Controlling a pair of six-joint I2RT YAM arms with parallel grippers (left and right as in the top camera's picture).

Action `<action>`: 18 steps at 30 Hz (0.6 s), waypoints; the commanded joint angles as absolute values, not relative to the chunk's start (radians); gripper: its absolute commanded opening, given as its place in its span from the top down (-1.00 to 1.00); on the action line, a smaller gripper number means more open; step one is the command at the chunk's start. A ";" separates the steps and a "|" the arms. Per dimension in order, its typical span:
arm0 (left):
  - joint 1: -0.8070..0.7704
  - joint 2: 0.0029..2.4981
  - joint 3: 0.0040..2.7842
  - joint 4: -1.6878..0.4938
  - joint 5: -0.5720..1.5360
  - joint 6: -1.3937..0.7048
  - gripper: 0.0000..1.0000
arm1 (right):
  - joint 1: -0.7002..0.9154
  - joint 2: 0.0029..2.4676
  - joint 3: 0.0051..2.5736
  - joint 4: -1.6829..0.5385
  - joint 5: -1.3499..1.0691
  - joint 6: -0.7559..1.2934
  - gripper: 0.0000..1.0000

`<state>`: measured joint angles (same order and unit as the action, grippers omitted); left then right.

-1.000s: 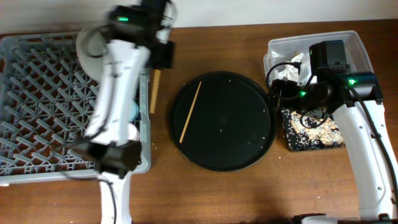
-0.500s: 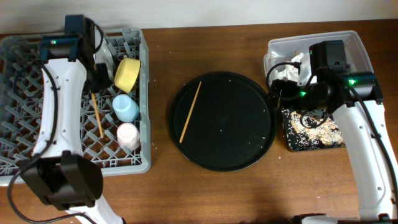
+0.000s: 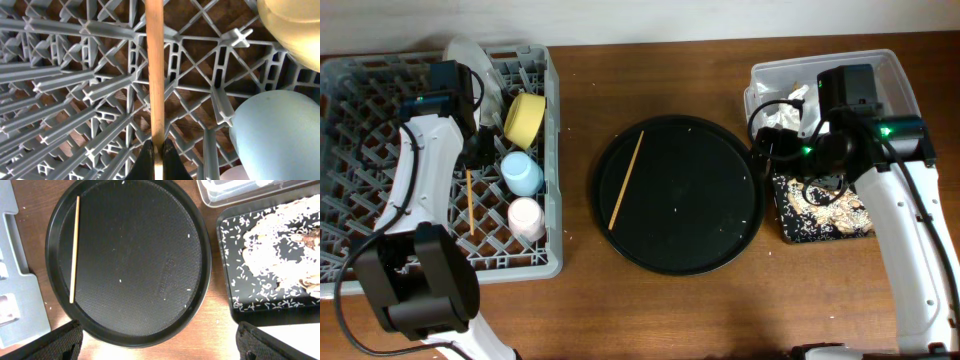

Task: Sort waste into correct bins and load items into the dishwasher rack
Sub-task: 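Place the chopstick upright in the rack and release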

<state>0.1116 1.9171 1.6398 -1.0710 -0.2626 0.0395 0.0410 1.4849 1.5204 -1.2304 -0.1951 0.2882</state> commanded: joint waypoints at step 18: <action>-0.060 1.836 1.753 -1.061 0.247 0.021 0.06 | 0.044 1.488 1.534 -1.235 -0.183 0.289 -0.97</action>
